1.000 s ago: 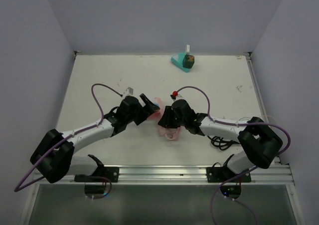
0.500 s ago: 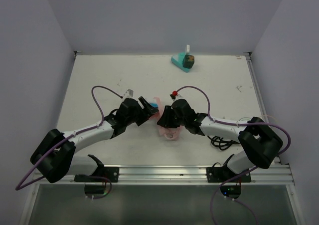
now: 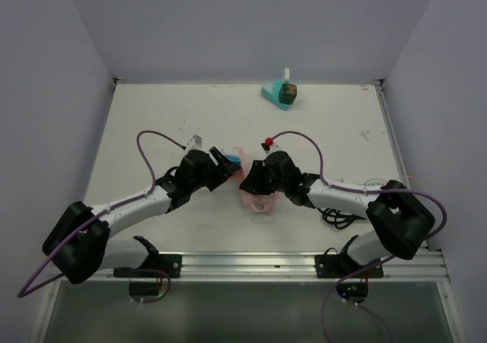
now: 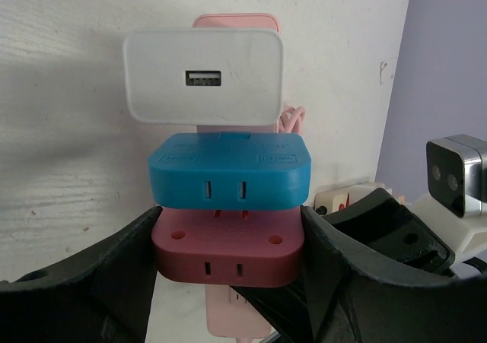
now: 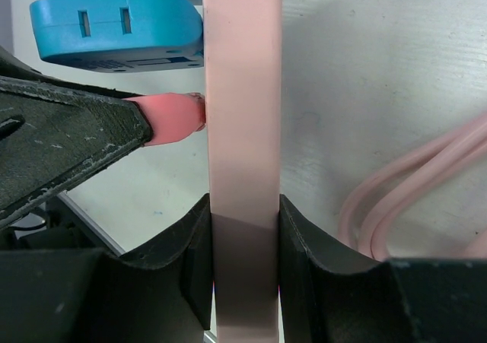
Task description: Pull the plug off the socket
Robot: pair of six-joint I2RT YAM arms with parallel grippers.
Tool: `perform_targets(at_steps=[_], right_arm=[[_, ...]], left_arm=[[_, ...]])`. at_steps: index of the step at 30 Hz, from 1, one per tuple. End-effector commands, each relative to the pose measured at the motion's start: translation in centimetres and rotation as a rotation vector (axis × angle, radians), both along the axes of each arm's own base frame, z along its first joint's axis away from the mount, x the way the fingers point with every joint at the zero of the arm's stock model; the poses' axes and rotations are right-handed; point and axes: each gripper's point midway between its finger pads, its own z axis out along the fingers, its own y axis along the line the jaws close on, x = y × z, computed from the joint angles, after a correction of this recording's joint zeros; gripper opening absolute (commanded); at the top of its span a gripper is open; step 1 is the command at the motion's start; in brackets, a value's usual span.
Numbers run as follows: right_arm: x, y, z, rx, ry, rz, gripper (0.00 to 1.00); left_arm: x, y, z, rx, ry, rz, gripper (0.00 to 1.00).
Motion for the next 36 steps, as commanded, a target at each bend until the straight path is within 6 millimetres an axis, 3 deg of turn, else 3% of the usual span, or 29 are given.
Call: perform_targets(at_steps=[1, 8, 11, 15, 18, 19, 22, 25, 27, 28, 30, 31, 33, 34, 36], right_arm=[[3.2, -1.8, 1.8, 0.039, -0.094, -0.111, 0.00], [4.6, -5.3, -0.7, -0.059, -0.073, -0.189, 0.00], [5.0, -5.5, -0.6, -0.068, -0.085, -0.194, 0.00], [5.7, -4.8, 1.7, -0.030, -0.131, -0.179, 0.00], [6.0, -4.8, 3.3, -0.031, -0.169, -0.168, 0.00], [6.2, -4.9, 4.2, -0.027, -0.190, -0.169, 0.00], [6.1, -5.7, 5.9, -0.067, -0.237, -0.160, 0.00], [5.8, -6.8, 6.9, -0.131, -0.271, -0.142, 0.00], [5.6, -7.4, 7.2, -0.164, -0.286, -0.122, 0.00], [5.5, -7.4, 7.4, -0.166, -0.294, -0.114, 0.00], [5.1, -7.5, 7.7, -0.173, -0.298, -0.095, 0.00], [4.9, -7.5, 7.7, -0.174, -0.296, -0.085, 0.00], [4.6, -7.5, 7.7, -0.176, -0.295, -0.071, 0.00], [4.4, -7.4, 7.6, -0.170, -0.289, -0.058, 0.00], [4.1, -7.1, 7.7, -0.166, -0.286, -0.033, 0.00]], left_arm=[[0.9, 0.8, 3.4, -0.023, -0.097, 0.039, 0.00], [1.3, 3.1, 6.8, -0.023, -0.135, 0.087, 0.00], [1.6, 3.5, 8.4, -0.029, -0.152, 0.102, 0.00], [1.9, 3.5, 10.6, -0.045, -0.188, 0.086, 0.00], [2.5, 4.9, 11.0, 0.001, -0.210, 0.091, 0.00], [2.7, 5.2, 10.7, 0.017, -0.211, 0.089, 0.00], [4.8, 9.1, 8.8, 0.118, -0.190, 0.161, 0.00], [7.0, 12.6, 6.9, 0.252, -0.187, 0.241, 0.00], [8.6, 14.5, 6.8, 0.345, -0.207, 0.302, 0.00], [9.4, 15.4, 5.6, 0.388, -0.185, 0.325, 0.00], [11.3, 16.8, 6.0, 0.443, -0.213, 0.381, 0.00], [12.2, 17.5, 4.7, 0.476, -0.187, 0.394, 0.00], [14.3, 18.7, 5.3, 0.520, -0.208, 0.434, 0.00], [15.3, 19.4, 3.6, 0.557, -0.168, 0.439, 0.00], [17.4, 19.7, 4.1, 0.581, -0.178, 0.439, 0.02]])
